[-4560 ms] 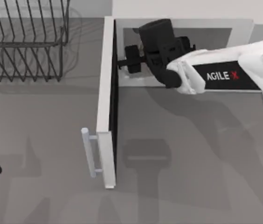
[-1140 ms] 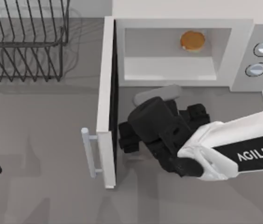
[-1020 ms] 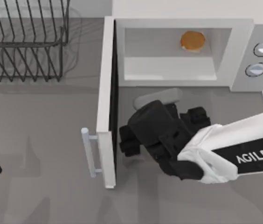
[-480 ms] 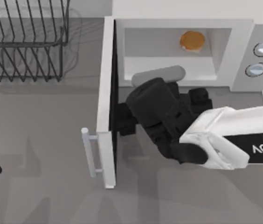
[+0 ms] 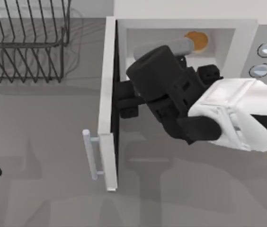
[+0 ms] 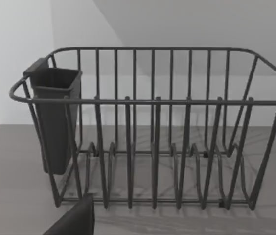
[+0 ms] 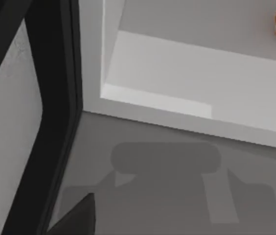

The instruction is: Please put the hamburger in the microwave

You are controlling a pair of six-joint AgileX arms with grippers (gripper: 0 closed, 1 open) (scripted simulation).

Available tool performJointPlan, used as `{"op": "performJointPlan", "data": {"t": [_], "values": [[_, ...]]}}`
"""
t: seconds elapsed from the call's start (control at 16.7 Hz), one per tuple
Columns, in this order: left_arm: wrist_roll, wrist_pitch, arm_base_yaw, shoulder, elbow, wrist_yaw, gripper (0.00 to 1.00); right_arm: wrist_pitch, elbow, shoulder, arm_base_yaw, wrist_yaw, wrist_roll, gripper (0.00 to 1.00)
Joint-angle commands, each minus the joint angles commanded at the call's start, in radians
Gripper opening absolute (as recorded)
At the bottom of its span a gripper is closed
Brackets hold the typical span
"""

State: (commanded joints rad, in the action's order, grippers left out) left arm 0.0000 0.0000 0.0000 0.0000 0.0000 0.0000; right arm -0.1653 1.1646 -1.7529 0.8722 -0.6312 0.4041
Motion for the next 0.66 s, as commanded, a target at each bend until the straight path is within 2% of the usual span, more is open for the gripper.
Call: {"op": "performJointPlan", "data": {"t": [0.66], "values": [[0.000,0.000,0.000,0.000,0.000,0.000,1.00,-0.038,-0.040,-0.010,-0.019,0.029,-0.033,1.00]]}}
